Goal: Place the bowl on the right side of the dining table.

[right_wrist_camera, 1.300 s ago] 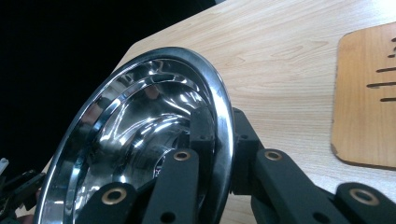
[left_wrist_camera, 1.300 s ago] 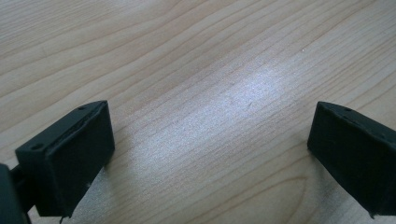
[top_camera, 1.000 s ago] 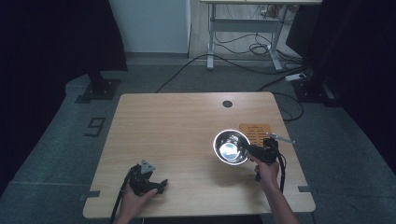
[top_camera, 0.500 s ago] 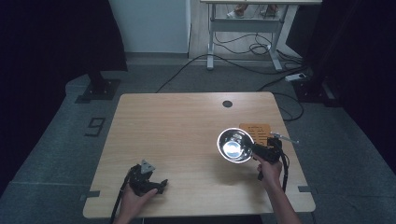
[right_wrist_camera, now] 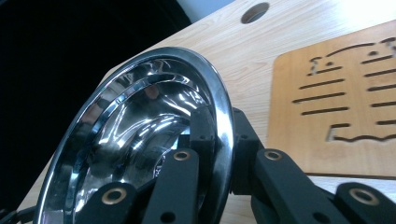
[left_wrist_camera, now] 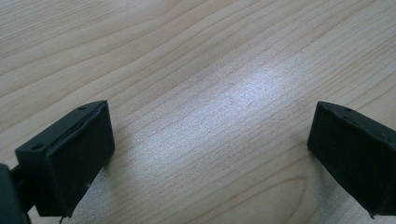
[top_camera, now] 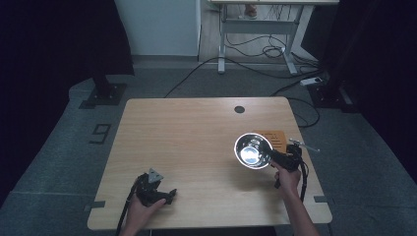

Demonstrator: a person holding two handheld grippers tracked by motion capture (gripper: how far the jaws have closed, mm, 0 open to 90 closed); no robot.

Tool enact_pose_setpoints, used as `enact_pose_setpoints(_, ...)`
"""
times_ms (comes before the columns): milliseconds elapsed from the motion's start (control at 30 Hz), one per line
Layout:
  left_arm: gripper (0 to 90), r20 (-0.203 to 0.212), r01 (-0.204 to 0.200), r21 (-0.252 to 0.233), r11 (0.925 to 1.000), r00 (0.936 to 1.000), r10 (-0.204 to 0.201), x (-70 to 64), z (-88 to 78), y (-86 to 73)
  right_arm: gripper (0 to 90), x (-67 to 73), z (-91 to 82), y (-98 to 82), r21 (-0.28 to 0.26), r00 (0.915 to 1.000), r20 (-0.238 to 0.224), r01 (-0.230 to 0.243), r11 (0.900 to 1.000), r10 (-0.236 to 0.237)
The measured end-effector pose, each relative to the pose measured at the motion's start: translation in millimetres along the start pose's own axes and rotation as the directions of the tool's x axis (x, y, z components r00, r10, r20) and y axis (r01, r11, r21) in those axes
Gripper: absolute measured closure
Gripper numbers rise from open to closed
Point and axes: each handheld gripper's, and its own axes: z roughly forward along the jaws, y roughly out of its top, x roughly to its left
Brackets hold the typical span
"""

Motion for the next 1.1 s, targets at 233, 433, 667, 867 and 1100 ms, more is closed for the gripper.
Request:
enact_pose_setpoints(233, 0.1, 0.000, 0.000, 0.000, 1.0000, 1.0000, 0.000, 0.0, 0.0, 0.0, 83.1, -11.1, -1.7, 1.8, -0.014, 0.9994, 0.031, -0.017, 1.000, 0.017)
enact_pose_setpoints(433, 0.1, 0.000, 0.000, 0.000, 1.0000, 1.0000, 0.000, 0.0, 0.0, 0.0, 83.1, -15.4, -2.8, 2.3, -0.021, 0.9987, 0.044, -0.026, 0.999, 0.027)
enact_pose_setpoints(667, 0.1, 0.000, 0.000, 0.000, 1.0000, 1.0000, 0.000, 0.0, 0.0, 0.0, 83.1, -18.7, -4.7, 3.4, -0.034, 0.9980, 0.056, -0.028, 0.999, 0.030)
enact_pose_setpoints(867, 0.0, 0.000, 0.000, 0.000, 1.0000, 1.0000, 0.000, 0.0, 0.0, 0.0, 83.1, -22.0, -6.6, 4.3, -0.058, 0.9968, 0.072, -0.031, 0.998, 0.035)
enact_pose_setpoints(1100, 0.0, 0.000, 0.000, 0.000, 1.0000, 1.0000, 0.000, 0.0, 0.0, 0.0, 83.1, -27.0, -8.5, 5.8, -0.067, 0.9954, 0.081, -0.046, 0.997, 0.051)
